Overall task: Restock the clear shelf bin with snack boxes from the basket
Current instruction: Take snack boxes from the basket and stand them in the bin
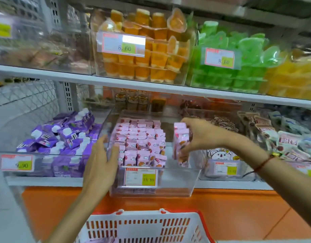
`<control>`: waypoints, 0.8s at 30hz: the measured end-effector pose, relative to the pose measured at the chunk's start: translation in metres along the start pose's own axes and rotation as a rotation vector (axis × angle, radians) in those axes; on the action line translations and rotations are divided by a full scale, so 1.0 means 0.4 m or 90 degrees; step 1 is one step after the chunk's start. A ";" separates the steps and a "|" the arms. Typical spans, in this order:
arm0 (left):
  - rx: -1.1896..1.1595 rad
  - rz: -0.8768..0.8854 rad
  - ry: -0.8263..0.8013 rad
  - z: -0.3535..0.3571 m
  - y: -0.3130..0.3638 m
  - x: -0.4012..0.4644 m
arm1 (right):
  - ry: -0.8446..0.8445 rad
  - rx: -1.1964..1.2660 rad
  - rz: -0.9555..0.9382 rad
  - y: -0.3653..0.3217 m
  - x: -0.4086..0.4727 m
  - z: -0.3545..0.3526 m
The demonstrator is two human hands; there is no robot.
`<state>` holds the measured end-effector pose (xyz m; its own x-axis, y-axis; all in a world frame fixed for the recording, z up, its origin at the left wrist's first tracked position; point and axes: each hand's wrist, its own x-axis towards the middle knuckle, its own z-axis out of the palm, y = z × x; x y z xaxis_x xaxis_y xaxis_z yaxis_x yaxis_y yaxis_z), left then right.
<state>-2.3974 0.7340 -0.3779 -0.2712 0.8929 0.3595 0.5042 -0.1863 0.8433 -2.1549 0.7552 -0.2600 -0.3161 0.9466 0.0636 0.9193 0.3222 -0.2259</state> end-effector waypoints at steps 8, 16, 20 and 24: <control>-0.023 -0.021 0.000 0.013 -0.027 0.016 | -0.141 0.045 0.078 -0.008 0.106 0.149; -0.029 -0.012 0.018 0.024 -0.017 -0.004 | -0.112 0.146 0.151 -0.005 0.086 0.185; -0.026 -0.022 0.010 0.026 -0.008 -0.009 | -0.107 0.129 0.157 -0.019 0.101 0.195; -0.043 -0.021 0.005 0.018 -0.009 -0.005 | -0.213 0.235 0.167 -0.007 0.094 0.160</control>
<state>-2.3929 0.7357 -0.3846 -0.2927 0.8959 0.3342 0.4382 -0.1849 0.8797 -2.1845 0.7889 -0.3193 -0.2007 0.9191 -0.3391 0.8534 -0.0059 -0.5212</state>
